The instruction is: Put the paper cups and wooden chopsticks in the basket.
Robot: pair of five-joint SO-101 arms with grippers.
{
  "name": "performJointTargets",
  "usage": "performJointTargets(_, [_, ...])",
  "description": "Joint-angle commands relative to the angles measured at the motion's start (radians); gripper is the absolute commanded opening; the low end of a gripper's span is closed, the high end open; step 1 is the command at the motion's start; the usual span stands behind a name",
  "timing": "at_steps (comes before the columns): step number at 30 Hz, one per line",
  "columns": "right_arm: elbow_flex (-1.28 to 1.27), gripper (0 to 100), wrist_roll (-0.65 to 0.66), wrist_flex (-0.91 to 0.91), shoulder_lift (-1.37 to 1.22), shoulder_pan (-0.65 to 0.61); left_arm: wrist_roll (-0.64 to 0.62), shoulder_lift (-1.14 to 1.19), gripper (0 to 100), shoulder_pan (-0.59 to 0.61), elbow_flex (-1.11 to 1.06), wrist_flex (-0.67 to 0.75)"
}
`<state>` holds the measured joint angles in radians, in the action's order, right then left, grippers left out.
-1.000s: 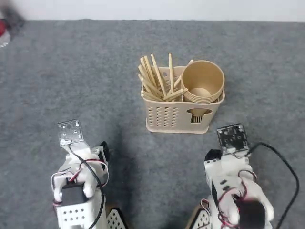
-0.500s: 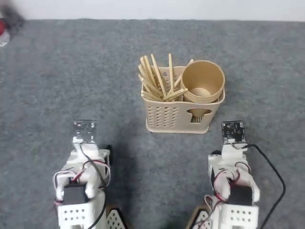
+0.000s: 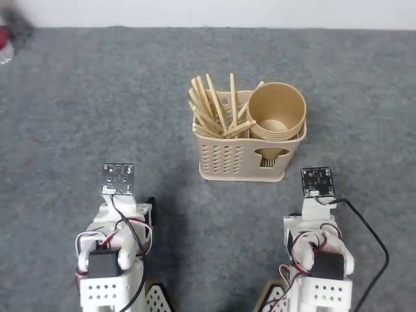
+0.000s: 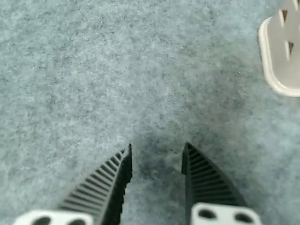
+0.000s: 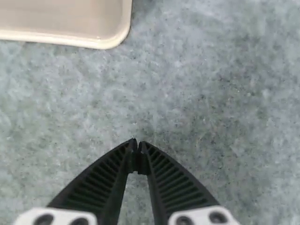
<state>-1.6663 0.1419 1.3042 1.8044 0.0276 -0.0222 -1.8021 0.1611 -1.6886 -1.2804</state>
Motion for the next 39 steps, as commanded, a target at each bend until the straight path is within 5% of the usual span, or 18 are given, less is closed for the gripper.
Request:
performJointTargets(1, [-0.017,0.7,0.008,0.002,0.002,0.015,-0.014,-0.014,14,0.017,0.004,0.021])
performJointTargets(5, [-0.017,0.7,0.008,0.002,0.004,0.013,-0.012,-0.014,4,0.029,0.004,0.021])
performJointTargets(12, [-0.017,0.7,0.008,0.004,0.004,0.015,-0.017,-0.014,1,0.037,0.004,0.021])
performJointTargets(39, [-0.017,0.7,0.012,0.005,0.008,0.008,-0.012,-0.015,1,0.032,0.004,0.020])
